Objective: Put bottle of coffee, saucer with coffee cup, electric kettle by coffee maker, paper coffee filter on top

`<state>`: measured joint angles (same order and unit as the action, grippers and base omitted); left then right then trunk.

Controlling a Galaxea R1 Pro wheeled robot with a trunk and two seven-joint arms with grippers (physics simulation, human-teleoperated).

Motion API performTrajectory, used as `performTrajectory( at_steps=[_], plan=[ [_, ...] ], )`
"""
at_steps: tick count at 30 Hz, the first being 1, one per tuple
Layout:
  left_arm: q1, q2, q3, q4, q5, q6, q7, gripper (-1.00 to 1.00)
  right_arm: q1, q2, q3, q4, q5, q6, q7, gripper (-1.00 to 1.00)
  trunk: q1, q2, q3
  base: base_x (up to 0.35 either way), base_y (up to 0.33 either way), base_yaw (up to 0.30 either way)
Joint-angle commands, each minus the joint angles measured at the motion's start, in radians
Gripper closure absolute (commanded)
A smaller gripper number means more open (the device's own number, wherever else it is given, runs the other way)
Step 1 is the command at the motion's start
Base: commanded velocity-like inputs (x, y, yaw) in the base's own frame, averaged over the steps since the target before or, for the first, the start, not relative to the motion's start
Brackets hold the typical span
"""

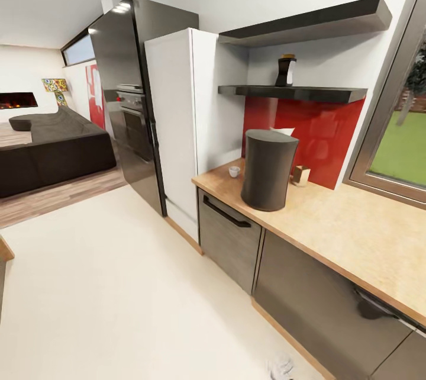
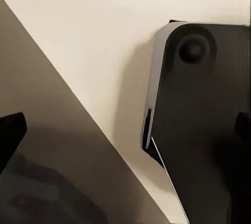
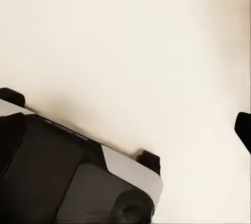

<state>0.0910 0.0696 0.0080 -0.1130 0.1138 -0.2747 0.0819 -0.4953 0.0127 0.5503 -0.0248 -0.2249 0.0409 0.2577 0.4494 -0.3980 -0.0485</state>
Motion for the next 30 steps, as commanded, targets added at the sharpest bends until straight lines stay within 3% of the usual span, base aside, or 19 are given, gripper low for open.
performTrajectory(
  at_steps=[1, 2, 4, 9, 11, 12, 15, 19, 30],
  plan=[
    [0.0, -0.006, 0.0, -0.013, 0.008, 0.0, -0.001, -1.0, 0.018, 0.0, 0.006, 0.0, -0.012, 0.004, -0.048, -1.0, 0.001, -0.002, -0.002, 0.0, 0.0, 0.0],
    [-0.001, -0.016, -0.001, -0.025, 0.007, 0.0, -0.001, -1.0, 0.041, 0.0, 0.005, 0.0, -0.015, 0.004, -0.107, -1.0, 0.001, -0.002, -0.002, 0.0, 0.0, 0.0],
    [-0.002, -0.027, -0.002, -0.032, 0.006, 0.0, -0.001, -1.0, 0.066, 0.0, 0.004, -0.001, -0.019, 0.004, -0.156, -1.0, 0.001, -0.002, -0.002, 0.0, 0.0, 0.0],
    [-0.005, -0.035, -0.001, -0.045, 0.008, 0.001, -0.001, -1.0, 0.112, 0.014, -0.034, -0.002, -0.023, 0.004, -0.192, -1.0, 0.001, -0.002, -0.002, 0.0, 0.0, 0.0],
    [-0.005, -0.038, -0.001, -0.048, 0.009, 0.0, -0.001, -1.0, 0.128, 0.022, -0.086, -0.003, -0.024, 0.004, -0.195, -1.0, 0.001, -0.002, -0.002, 0.0, 0.0, 0.0],
    [-0.005, -0.04, -0.001, -0.049, 0.008, -0.001, -0.001, -1.0, 0.134, 0.024, -0.134, -0.002, -0.022, 0.003, -0.195, -1.0, 0.001, -0.002, -0.002, 0.0, 0.0, 0.0],
    [-0.005, -0.043, -0.001, -0.049, 0.008, -0.001, -0.001, -1.0, 0.138, 0.023, -0.186, -0.002, -0.018, 0.001, -0.195, -1.0, 0.001, -0.002, -0.002, 0.0, 0.0, 0.0],
    [-0.005, -0.037, -0.001, -0.044, 0.01, -0.004, -0.001, -1.0, 0.139, 0.022, -0.204, -0.003, -0.017, -0.001, -0.196, -1.0, 0.001, -0.002, -0.002, 0.0, 0.0, 0.0],
    [-0.002, -0.03, 0.009, -0.036, 0.017, -0.015, -0.002, -1.0, 0.141, 0.021, -0.208, -0.002, -0.019, 0.0, -0.194, -1.0, 0.001, -0.002, -0.002, 0.0, 0.0, -0.003]
  ],
)
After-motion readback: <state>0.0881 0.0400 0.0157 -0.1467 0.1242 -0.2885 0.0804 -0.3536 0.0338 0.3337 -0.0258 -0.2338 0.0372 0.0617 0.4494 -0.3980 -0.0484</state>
